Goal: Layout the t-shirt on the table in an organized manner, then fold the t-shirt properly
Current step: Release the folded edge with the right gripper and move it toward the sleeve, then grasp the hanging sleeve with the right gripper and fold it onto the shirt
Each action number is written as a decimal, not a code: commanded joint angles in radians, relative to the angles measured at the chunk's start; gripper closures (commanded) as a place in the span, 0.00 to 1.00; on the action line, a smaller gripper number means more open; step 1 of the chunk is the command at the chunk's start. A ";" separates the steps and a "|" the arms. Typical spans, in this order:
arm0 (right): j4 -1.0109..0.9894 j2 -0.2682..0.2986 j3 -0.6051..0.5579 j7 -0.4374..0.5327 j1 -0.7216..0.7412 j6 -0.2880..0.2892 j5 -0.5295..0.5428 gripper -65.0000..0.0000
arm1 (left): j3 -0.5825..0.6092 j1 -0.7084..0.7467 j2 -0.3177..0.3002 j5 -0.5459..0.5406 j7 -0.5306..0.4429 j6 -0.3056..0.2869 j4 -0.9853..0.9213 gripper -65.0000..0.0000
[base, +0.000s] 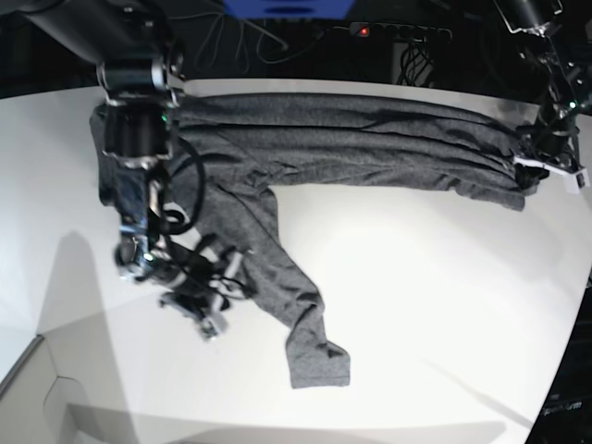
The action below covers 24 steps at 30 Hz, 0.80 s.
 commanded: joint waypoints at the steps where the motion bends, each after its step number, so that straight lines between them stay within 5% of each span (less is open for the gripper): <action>1: -0.038 0.001 -0.001 0.050 0.045 0.004 0.013 0.49 | -0.006 -0.007 -0.015 -0.001 0.025 -0.002 0.010 0.63; 11: -0.496 0.004 0.001 0.378 0.194 -0.074 0.013 0.49 | -0.081 0.007 -0.013 0.000 0.049 -0.002 0.013 0.63; 16: -0.510 0.006 -0.004 0.427 0.196 -0.158 0.013 0.49 | -0.119 0.028 -0.013 -0.006 0.049 -0.002 0.012 0.63; 24: -0.512 -0.014 -0.007 0.430 0.169 -0.164 0.013 0.49 | -0.116 0.027 -0.013 -0.006 0.049 -0.002 0.018 0.63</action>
